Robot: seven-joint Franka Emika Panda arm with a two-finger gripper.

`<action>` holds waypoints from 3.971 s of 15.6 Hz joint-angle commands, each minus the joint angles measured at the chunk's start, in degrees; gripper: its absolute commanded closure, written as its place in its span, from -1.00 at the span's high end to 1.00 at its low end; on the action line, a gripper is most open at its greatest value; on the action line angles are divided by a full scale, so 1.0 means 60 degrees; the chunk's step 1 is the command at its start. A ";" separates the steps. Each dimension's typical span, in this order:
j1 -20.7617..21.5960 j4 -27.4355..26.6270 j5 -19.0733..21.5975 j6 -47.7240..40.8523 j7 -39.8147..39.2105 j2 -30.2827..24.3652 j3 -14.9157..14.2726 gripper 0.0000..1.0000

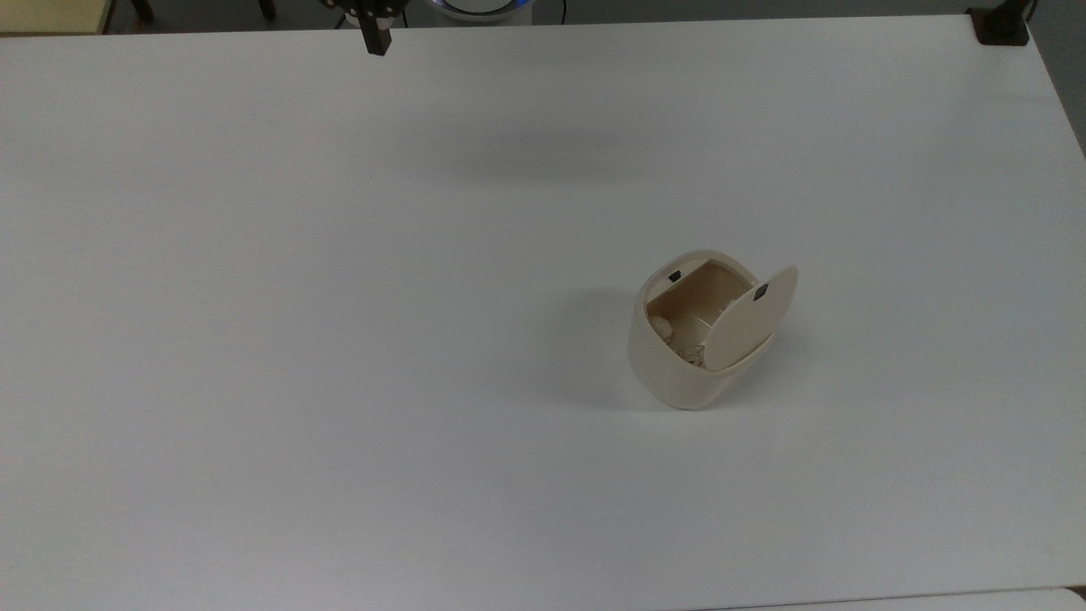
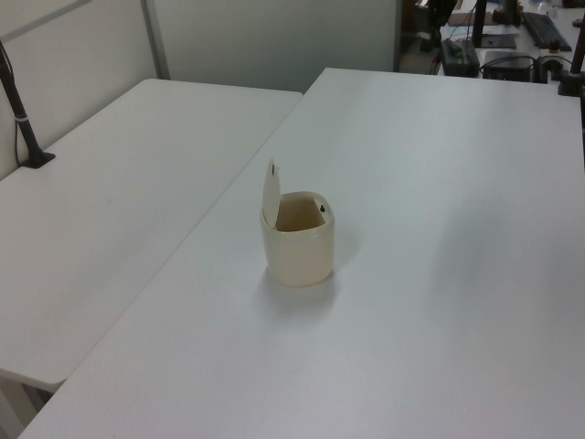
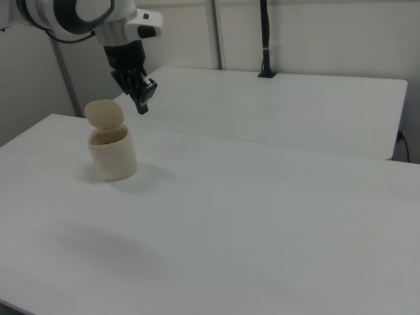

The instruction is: Open the trash bin

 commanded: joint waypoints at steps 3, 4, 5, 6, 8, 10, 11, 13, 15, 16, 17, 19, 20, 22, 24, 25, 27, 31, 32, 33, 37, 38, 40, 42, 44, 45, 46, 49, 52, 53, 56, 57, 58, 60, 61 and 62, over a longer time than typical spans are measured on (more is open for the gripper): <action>-0.0031 -0.0365 0.0203 -0.0075 -0.0119 -0.0226 0.0351 -1.00; -0.0061 -0.0380 0.0203 -0.0090 -0.0003 -0.0226 0.0541 -1.00; -0.0148 -0.0453 0.0203 -0.0090 0.0143 -0.0240 0.0688 -1.00; -0.0178 -0.0569 0.0203 -0.0076 0.0217 -0.0255 0.0863 -1.00; -0.0222 -0.0600 0.0203 -0.0017 0.0218 -0.0255 0.0997 -1.00; -0.0208 -0.0600 0.0203 0.0012 0.0131 -0.0270 0.0982 -1.00; -0.0208 -0.0600 0.0203 0.0012 0.0028 -0.0270 0.0982 -1.00; -0.0178 -0.0614 0.0188 -0.0002 -0.0541 -0.0270 0.0982 -1.00; -0.0178 -0.0673 0.0057 -0.0002 -0.0880 -0.0270 0.0968 -1.00; -0.0193 -0.0659 0.0013 0.0012 -0.1026 -0.0270 0.0924 -1.00; -0.0193 -0.0658 -0.0017 0.0012 -0.1201 -0.0270 0.0895 -1.00; -0.0208 -0.0658 -0.0061 -0.0002 -0.1364 -0.0270 0.0880 -1.00; -0.0208 -0.0658 -0.0090 -0.0002 -0.1393 -0.0284 0.0880 -1.00; -0.0222 -0.0644 -0.0265 -0.0002 -0.1525 -0.0270 0.0851 -1.00; -0.0193 -0.0644 -0.0295 0.0012 -0.1540 -0.0284 0.0778 -1.00; -0.0208 -0.0629 -0.0295 -0.0002 -0.1526 -0.0299 0.0777 -0.98; -0.0208 -0.0615 -0.0295 -0.0017 -0.1482 -0.0284 0.0763 -0.57; -0.0164 -0.0585 -0.0998 -0.0163 -0.1496 -0.0299 0.0675 1.00; -0.0149 -0.0556 -0.1027 -0.0265 -0.1496 -0.0284 0.0675 1.00; -0.0135 -0.0556 -0.1042 -0.0280 -0.1511 -0.0284 0.0675 1.00; -0.0120 -0.0541 -0.1042 -0.0354 -0.1540 -0.0299 0.0675 1.00; -0.0120 -0.0541 -0.1042 -0.0354 -0.1555 -0.0313 0.0675 1.00; -0.0120 -0.0541 -0.1042 -0.0354 -0.1802 -0.0314 0.0660 1.00; -0.0149 -0.0527 -0.1028 -0.0368 -0.2169 -0.0343 0.0616 1.00; -0.0120 -0.0527 -0.1028 -0.0427 -0.2228 -0.0343 0.0572 1.00; -0.0120 -0.0498 -0.1028 -0.0441 -0.2243 -0.0343 0.0572 1.00; -0.0120 -0.0497 -0.0999 -0.0442 -0.2229 -0.0343 0.0572 1.00; -0.0120 -0.0497 -0.0984 -0.0398 -0.2243 -0.0314 0.0572 1.00; -0.0091 -0.0512 -0.0998 -0.0339 -0.2243 -0.0299 0.0587 1.00; -0.0076 -0.0512 -0.0984 -0.0296 -0.2214 -0.0284 0.0587 1.00; -0.0090 -0.0512 -0.0984 -0.0280 -0.2229 -0.0299 0.0572 1.00; -0.0090 -0.0512 -0.0969 -0.0295 -0.2229 -0.0299 0.0587 1.00; -0.0090 -0.0512 -0.0940 -0.0295 -0.2229 -0.0299 0.0572 1.00; -0.0090 -0.0497 -0.0911 -0.0295 -0.2214 -0.0299 0.0572 1.00; -0.0090 -0.0497 -0.0925 -0.0295 -0.2228 -0.0313 0.0587 1.00; -0.0090 -0.0497 -0.0911 -0.0310 -0.2229 -0.0314 0.0572 1.00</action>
